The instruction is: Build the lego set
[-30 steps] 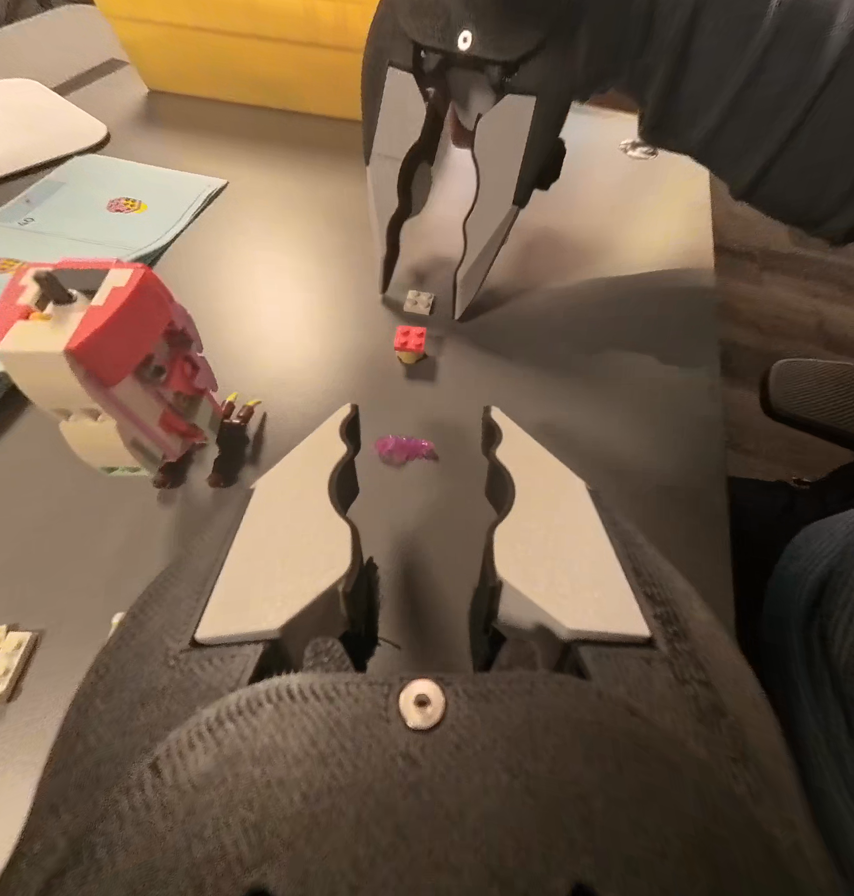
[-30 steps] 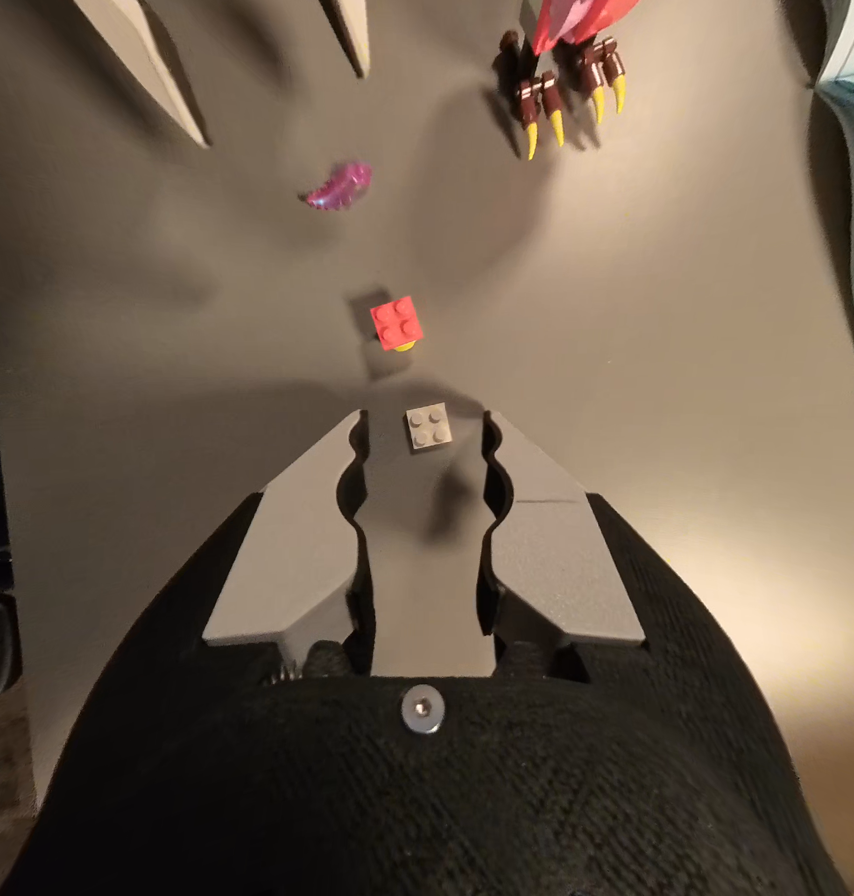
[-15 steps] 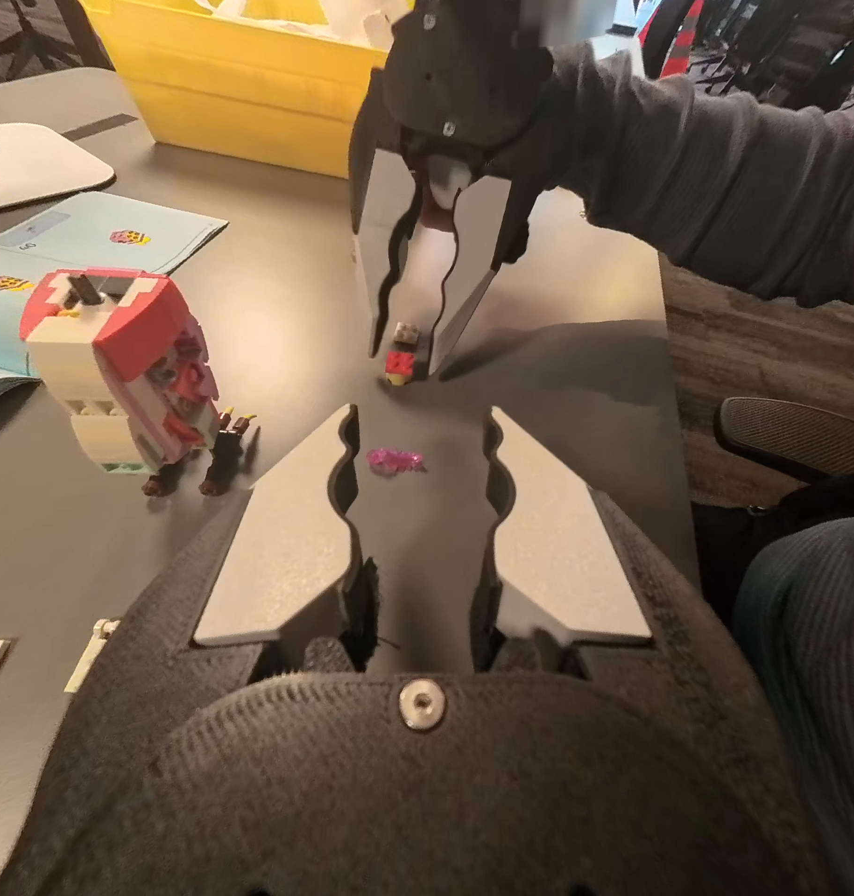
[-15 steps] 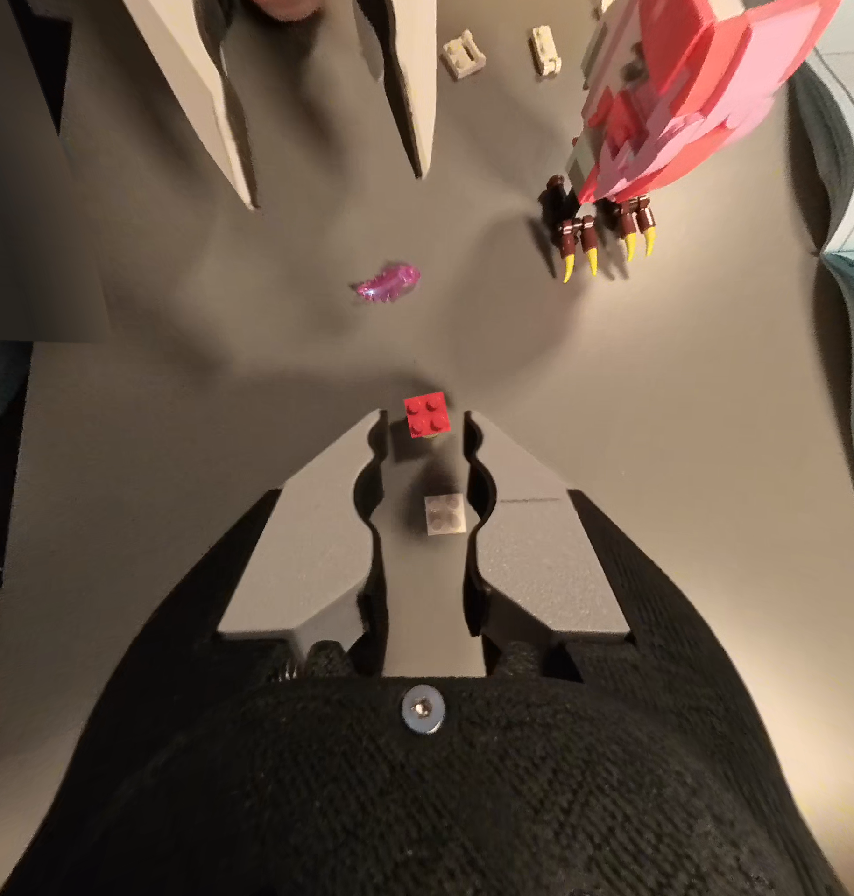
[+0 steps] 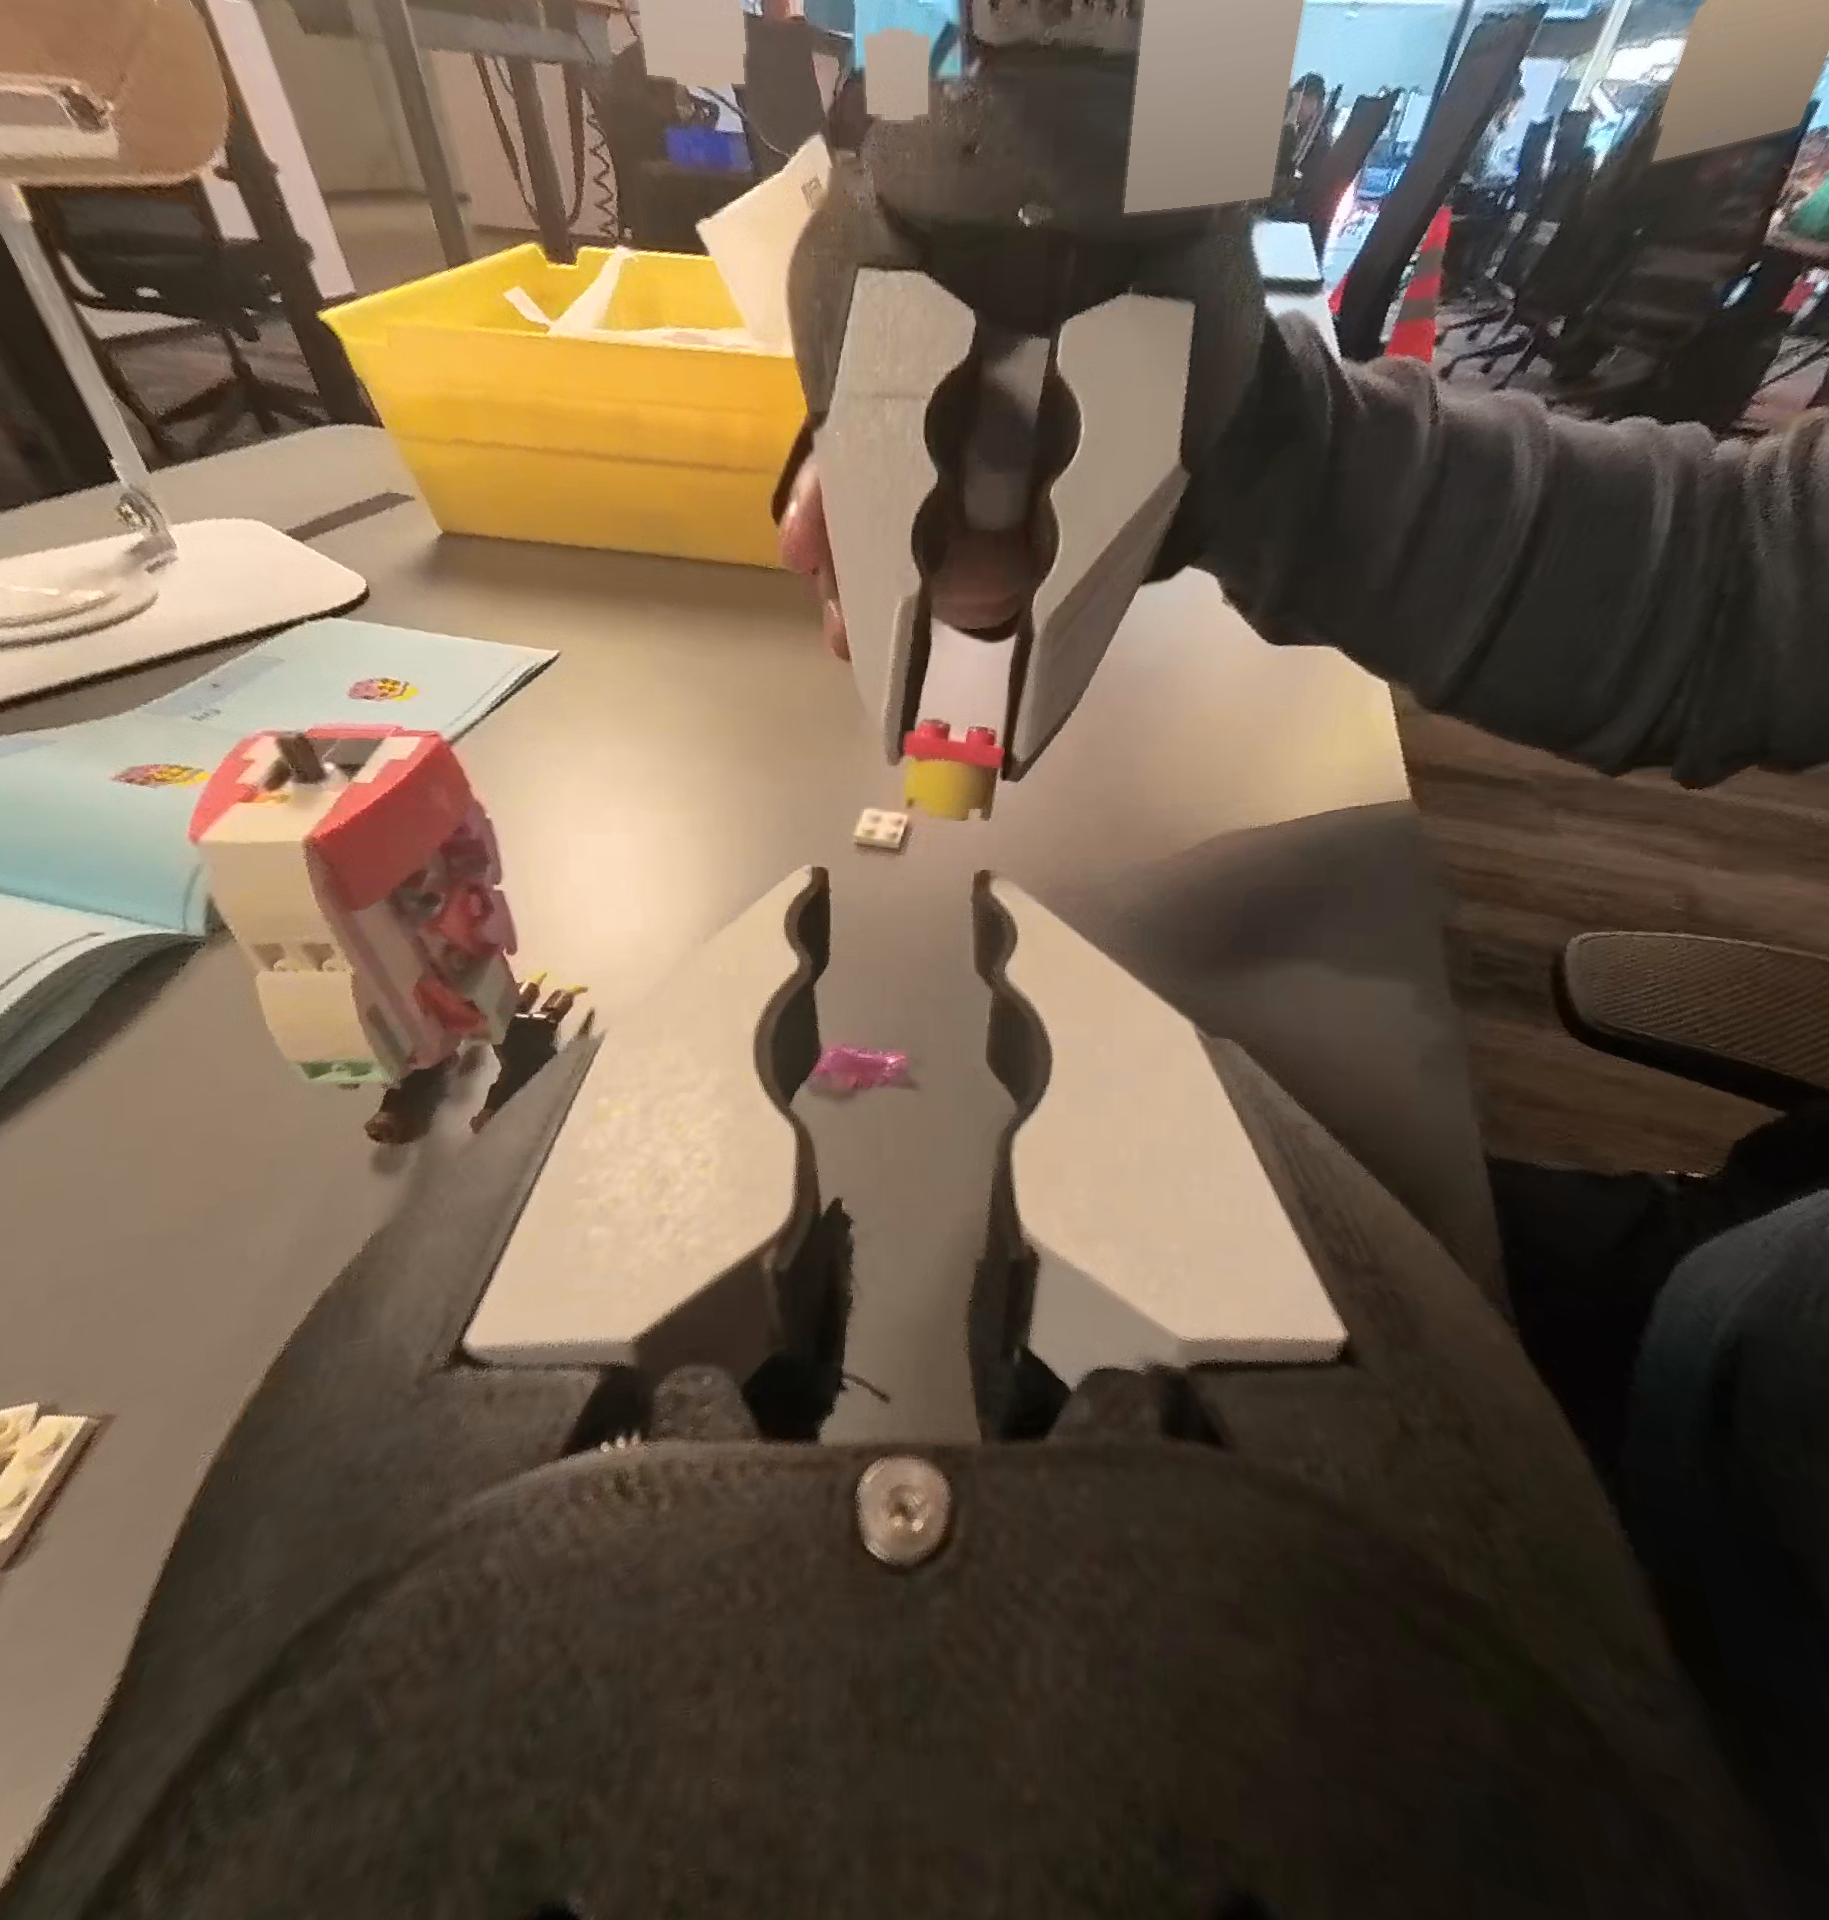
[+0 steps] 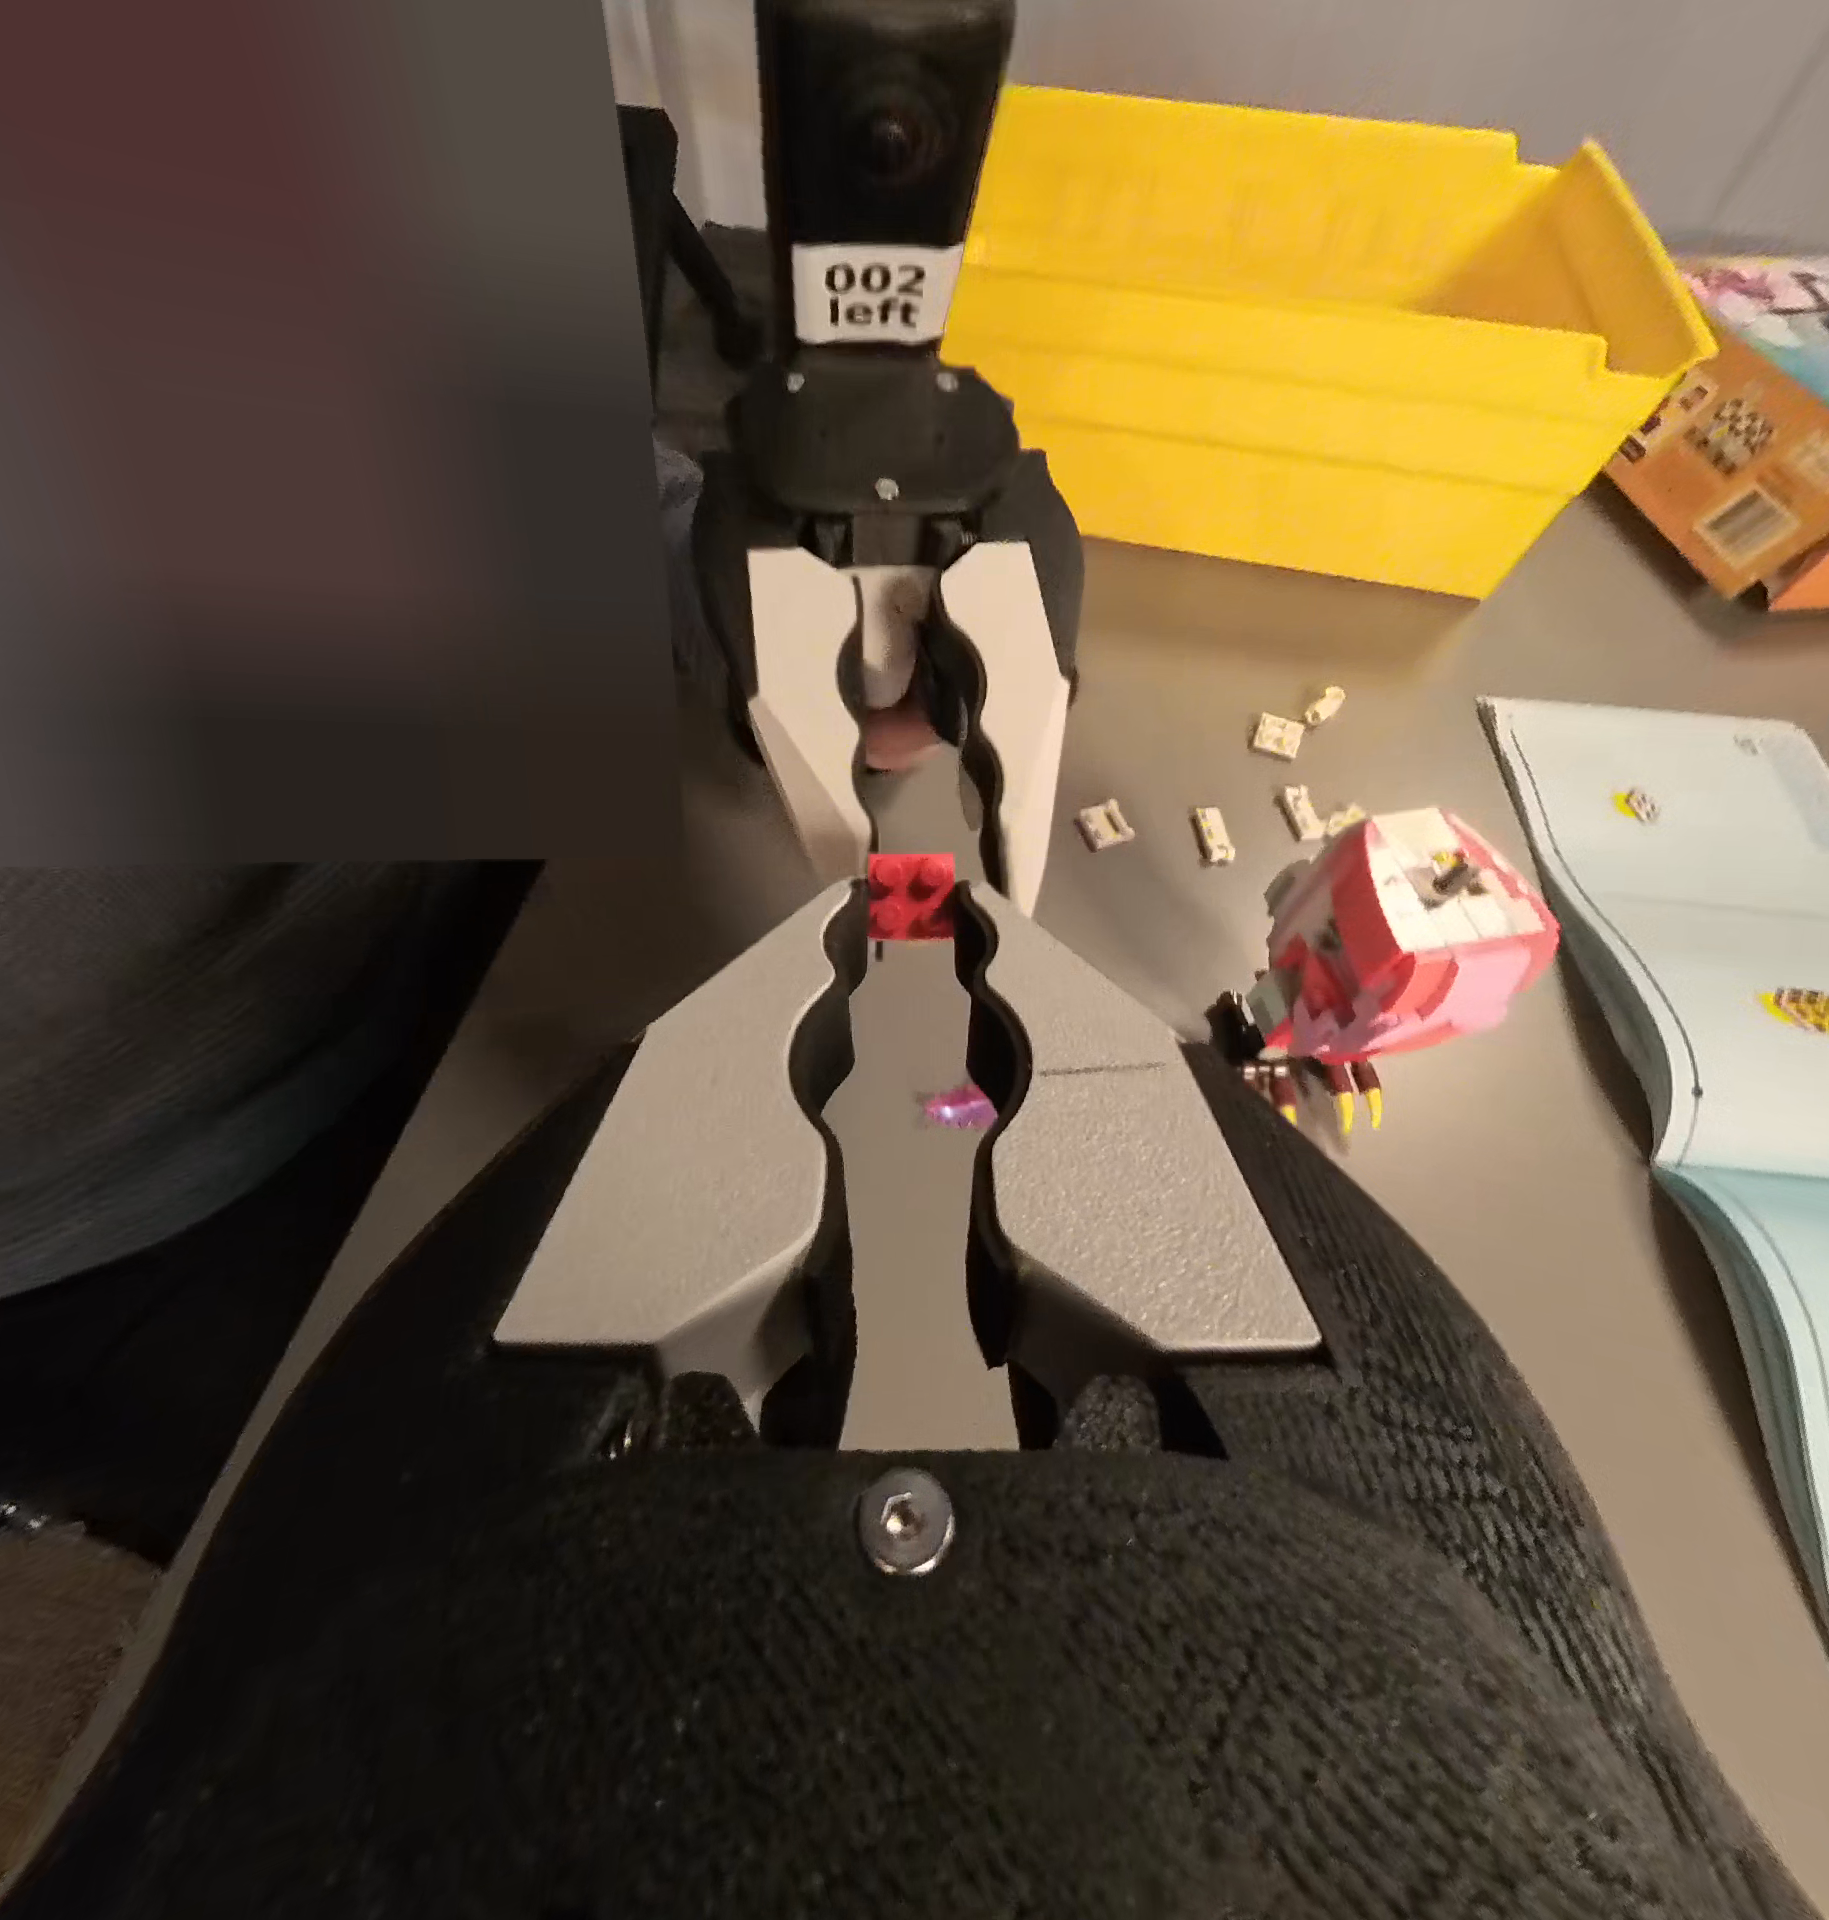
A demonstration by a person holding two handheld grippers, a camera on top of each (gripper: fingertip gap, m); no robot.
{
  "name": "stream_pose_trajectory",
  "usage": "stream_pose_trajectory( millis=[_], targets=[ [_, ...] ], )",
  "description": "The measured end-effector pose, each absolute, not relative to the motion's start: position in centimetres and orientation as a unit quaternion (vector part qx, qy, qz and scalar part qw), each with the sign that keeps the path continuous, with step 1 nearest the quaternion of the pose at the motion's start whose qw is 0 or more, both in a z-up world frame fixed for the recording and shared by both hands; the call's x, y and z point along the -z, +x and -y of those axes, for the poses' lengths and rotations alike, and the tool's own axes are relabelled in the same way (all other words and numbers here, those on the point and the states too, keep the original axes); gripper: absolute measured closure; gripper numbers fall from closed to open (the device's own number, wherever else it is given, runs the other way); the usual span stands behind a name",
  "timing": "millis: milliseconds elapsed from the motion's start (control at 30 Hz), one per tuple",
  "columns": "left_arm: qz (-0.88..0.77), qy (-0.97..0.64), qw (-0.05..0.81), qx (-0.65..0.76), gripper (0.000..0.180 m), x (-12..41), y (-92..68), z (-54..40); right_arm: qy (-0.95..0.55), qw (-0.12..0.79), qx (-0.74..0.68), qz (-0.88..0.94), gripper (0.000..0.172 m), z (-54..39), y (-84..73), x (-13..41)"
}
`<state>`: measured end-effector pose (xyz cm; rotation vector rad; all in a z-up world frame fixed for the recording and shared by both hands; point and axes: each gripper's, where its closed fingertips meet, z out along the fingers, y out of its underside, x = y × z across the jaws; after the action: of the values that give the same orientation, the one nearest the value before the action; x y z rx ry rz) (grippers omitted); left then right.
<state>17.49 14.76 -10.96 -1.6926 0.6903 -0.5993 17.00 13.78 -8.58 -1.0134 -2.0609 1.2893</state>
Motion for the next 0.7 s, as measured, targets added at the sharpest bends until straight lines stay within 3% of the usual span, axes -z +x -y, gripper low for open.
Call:
stream_pose_trajectory(
  millis=[233, 333, 533, 700],
  targets=[
    [-0.299, -0.708, 0.597, 0.228, 0.154, 10.4, 17.5, -14.8, -0.364, 0.249, -0.442, 0.781, 0.157, -13.2, 16.2, 8.6],
    [-0.304, -0.702, 0.602, 0.23, 0.166, 10.1, 17.5, -14.5, -0.37, 0.25, -0.433, 0.783, 0.157, -13.3, 15.9, 8.8],
    [-0.311, -0.711, 0.595, 0.208, 0.167, 10.7, 17.5, -14.8, -0.376, 0.244, -0.435, 0.781, 0.157, -13.3, 15.8, 9.0],
    [-0.301, -0.713, 0.599, 0.207, 0.167, 10.5, 17.1, -15.0, -0.424, 0.295, -0.378, 0.768, 0.132, -16.4, 16.8, 9.1]
  ],
)
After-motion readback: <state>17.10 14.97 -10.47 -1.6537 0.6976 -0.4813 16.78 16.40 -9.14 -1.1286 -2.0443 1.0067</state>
